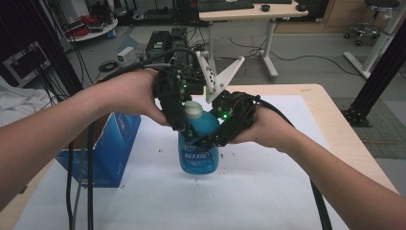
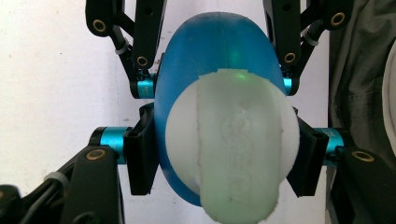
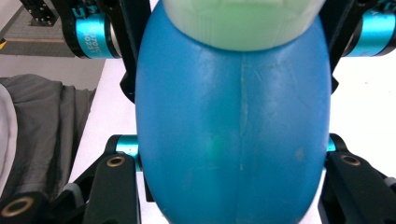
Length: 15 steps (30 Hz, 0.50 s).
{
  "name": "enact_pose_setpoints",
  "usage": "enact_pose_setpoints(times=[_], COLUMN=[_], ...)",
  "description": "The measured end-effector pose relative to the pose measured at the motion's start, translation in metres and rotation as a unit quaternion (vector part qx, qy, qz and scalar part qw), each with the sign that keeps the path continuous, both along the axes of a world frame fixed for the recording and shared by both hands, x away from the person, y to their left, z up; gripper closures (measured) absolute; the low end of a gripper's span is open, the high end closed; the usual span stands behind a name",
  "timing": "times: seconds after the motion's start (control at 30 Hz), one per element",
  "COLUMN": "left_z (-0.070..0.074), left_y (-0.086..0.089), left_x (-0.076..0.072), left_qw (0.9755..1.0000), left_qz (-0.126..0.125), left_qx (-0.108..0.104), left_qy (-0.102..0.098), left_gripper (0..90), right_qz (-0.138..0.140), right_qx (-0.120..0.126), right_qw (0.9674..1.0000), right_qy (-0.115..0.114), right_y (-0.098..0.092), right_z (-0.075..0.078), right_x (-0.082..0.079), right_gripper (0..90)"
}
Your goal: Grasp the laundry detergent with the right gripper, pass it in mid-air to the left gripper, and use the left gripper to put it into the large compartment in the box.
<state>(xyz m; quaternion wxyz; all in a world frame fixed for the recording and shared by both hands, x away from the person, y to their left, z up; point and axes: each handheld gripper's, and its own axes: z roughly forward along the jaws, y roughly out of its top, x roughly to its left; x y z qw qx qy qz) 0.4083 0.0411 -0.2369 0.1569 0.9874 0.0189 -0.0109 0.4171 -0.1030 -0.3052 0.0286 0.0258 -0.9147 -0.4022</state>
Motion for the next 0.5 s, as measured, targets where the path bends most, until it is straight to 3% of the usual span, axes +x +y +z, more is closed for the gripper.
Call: enact_pose_setpoints(times=[0.27,0.33,0.43,0.5], left_z=[0.0037,0.0033,0.003,0.0048], left_y=[0.0027,0.0043,0.0069,0.0087], left_x=[0.0017,0.002,0.0031,0.0033], left_qw=[0.9999,0.9999,1.0,0.9999], left_qz=[0.006,0.01,0.009,0.013], left_qx=[-0.009,-0.006,-0.001,0.001], left_qy=[0.004,0.004,0.002,0.006], left_gripper=[38.6,38.6,38.6,38.6], right_qz=[-0.005,-0.014,-0.011,-0.022], right_qx=[0.005,0.01,0.013,0.009], right_qw=[0.9998,0.9995,0.9996,0.9995], right_qy=[0.018,0.025,0.024,0.021], right_y=[-0.0015,-0.0014,-0.0017,-0.002], right_z=[0.002,0.0026,0.0023,0.002], right_x=[0.001,0.0016,0.002,0.0019], right_gripper=[42.4,35.9,34.5,26.3])
